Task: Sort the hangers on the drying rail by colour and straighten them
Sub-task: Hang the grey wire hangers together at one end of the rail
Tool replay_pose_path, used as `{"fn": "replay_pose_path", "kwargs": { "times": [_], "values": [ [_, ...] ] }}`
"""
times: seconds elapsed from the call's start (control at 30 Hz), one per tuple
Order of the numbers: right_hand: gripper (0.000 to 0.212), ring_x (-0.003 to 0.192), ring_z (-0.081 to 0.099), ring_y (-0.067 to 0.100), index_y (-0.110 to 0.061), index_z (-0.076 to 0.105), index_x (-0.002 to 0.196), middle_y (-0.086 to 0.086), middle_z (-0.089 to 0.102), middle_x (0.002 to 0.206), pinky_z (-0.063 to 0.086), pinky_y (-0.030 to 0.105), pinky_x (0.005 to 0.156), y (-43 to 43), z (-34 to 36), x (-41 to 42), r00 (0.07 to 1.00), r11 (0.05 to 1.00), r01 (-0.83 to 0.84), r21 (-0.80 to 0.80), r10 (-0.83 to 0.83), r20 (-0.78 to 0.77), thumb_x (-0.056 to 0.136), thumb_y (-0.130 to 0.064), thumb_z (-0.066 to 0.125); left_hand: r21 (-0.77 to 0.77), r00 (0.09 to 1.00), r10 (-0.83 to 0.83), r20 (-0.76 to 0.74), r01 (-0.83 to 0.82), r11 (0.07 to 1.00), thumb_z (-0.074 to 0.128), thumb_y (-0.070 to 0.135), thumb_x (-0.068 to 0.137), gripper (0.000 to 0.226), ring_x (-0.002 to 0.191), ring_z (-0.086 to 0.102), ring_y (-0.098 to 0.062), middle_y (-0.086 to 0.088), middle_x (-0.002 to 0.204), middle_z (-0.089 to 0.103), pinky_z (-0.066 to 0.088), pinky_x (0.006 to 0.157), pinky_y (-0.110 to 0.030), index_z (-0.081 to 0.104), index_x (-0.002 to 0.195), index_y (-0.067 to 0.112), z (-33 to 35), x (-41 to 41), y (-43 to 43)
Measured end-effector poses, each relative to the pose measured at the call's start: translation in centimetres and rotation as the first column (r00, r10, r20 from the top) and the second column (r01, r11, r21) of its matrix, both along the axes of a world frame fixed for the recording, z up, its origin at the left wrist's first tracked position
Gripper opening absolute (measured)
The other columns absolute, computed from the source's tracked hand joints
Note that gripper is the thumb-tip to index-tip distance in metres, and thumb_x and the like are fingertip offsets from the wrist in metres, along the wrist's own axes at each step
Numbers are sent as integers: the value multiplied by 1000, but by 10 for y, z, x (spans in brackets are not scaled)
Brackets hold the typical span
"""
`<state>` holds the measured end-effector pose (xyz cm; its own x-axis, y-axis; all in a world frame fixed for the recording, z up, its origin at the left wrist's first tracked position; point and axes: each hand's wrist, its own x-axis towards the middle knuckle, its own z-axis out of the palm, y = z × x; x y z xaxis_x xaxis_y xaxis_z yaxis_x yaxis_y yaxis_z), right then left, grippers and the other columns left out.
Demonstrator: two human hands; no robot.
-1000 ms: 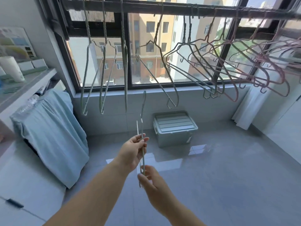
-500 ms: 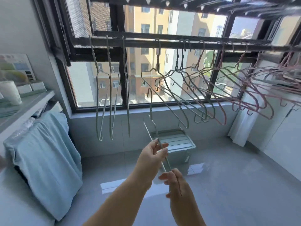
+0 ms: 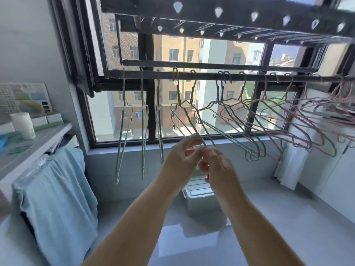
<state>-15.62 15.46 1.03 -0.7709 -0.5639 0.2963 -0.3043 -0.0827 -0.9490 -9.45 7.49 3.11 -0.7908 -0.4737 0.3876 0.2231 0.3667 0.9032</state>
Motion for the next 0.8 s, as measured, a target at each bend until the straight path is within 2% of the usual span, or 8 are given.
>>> {"fn": "replay_pose_path", "kwargs": {
  "times": [0.1,0.27,0.37,0.43,0.53,0.63,0.7,0.8],
  "values": [
    [34,50,37,6,-17,59,81,-3,43,59,33,17,46,-12,12,0,999,999,-13,-44,15,36,99,-26,32,51,1000,-6,-22,7,999,48,12,92,32,57,54,16,10,94,60,41,51,-1,47,124,9,9,-7,-2],
    [34,55,41,9,-19,58,81,-2,44,61,39,25,55,-15,23,2,995,998,-26,-59,32,93,99,-26,30,79,999,31,-35,-28,996,46,14,93,29,61,57,11,7,90,63,46,55,-5,50,122,16,10,-10,-6],
    [34,57,41,11,-20,53,75,-1,41,61,38,25,54,-10,23,3,996,998,-25,-56,29,79,99,-25,30,80,998,50,-30,-48,996,47,15,93,29,89,62,1,7,102,66,50,84,-19,53,121,16,9,-10,-7],
    [33,57,40,12,-18,50,72,-1,41,61,37,26,54,-6,22,3,999,998,-18,-63,21,46,98,-24,31,80,998,28,-56,-24,996,47,13,92,21,90,61,1,10,100,65,47,89,-22,58,107,24,10,-9,-5],
    [32,57,39,13,-17,52,74,0,41,61,37,28,56,-6,24,3,1000,995,-24,-98,25,10,98,-23,32,58,994,3,-111,3,998,47,8,92,27,78,61,-2,6,89,65,51,77,-21,57,88,33,13,-8,-4],
    [31,60,44,13,-21,57,80,1,46,65,41,31,62,-14,27,0,999,995,-28,-96,31,29,98,-26,32,125,989,-34,-141,52,991,45,6,92,25,65,58,-3,2,83,62,50,57,-14,57,101,26,16,-9,-6],
    [32,62,46,14,-23,56,79,0,48,65,43,35,66,-22,27,-3,998,995,-33,-98,38,50,99,-27,31,176,993,-44,-111,64,982,44,8,93,28,69,58,-10,-5,86,60,50,51,-14,52,118,20,17,-10,-7],
    [30,71,51,19,-26,55,80,-1,53,68,47,40,73,-33,22,-7,989,993,-61,-100,73,128,99,-26,31,202,998,-22,-62,34,979,42,12,95,22,71,59,-13,-18,95,62,50,48,-14,56,110,20,14,-11,-10]
  ]
}}
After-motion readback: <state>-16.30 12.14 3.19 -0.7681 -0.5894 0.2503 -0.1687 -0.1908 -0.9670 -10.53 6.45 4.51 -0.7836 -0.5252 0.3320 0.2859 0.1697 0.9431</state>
